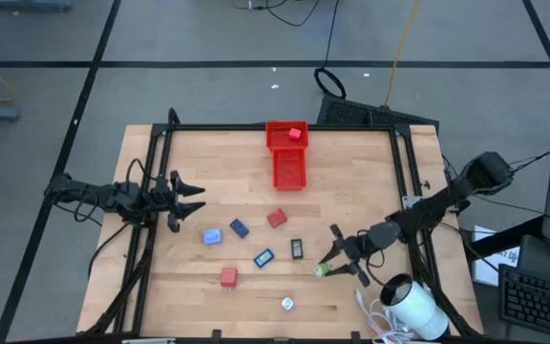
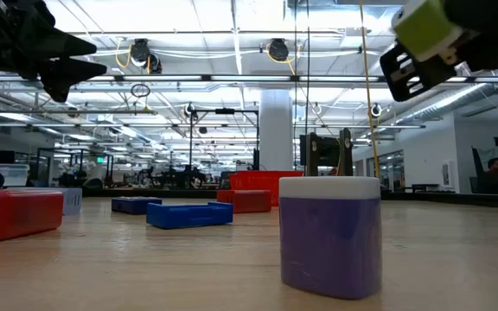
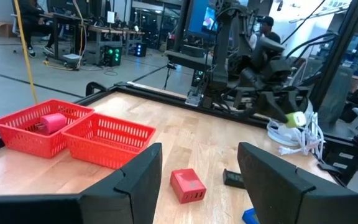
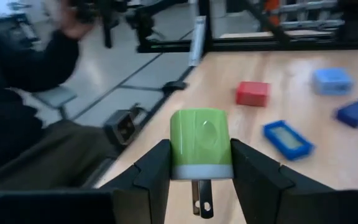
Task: Pick & Place Office items
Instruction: Put the green charger adapter into the top red bin
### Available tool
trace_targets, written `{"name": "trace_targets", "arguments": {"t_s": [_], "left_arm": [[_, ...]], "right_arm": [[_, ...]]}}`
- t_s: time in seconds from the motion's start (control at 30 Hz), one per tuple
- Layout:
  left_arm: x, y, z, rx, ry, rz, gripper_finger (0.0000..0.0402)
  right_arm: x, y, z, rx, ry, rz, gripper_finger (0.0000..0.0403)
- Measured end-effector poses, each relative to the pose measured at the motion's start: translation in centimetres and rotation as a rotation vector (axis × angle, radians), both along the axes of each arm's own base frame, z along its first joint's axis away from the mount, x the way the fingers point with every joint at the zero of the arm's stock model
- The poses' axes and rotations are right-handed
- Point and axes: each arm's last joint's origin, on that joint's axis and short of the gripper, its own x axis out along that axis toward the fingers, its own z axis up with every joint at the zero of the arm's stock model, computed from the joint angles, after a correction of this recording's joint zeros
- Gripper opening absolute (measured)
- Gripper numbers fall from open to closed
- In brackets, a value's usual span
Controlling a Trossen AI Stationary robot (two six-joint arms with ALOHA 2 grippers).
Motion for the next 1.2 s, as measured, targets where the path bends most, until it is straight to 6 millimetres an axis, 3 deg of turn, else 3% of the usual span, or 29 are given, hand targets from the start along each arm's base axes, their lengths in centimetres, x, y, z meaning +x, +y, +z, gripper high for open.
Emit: {"name": "trace_targets", "arguments": {"t_s": [0.37,0.8,1.2], "left_arm": [[0.0,0.2,0.0,-0.028,-0.004,0.074,0.0214],[0.0,0.2,0.0,-0.026,-0.004,0.072,0.0214],[0.0,0.2,0.0,-0.026,-0.004,0.072,0.0214]], "right_arm": [[1.0,-2.7,-0.2,-0.039,-0.017,-0.135,0.0137],[2.2,-6.6,1.3,-0.072,-0.188,-0.297,0.0137],[2.7,-10.4,1.4,-0.084,-0.186,-0.459,0.0137]]}}
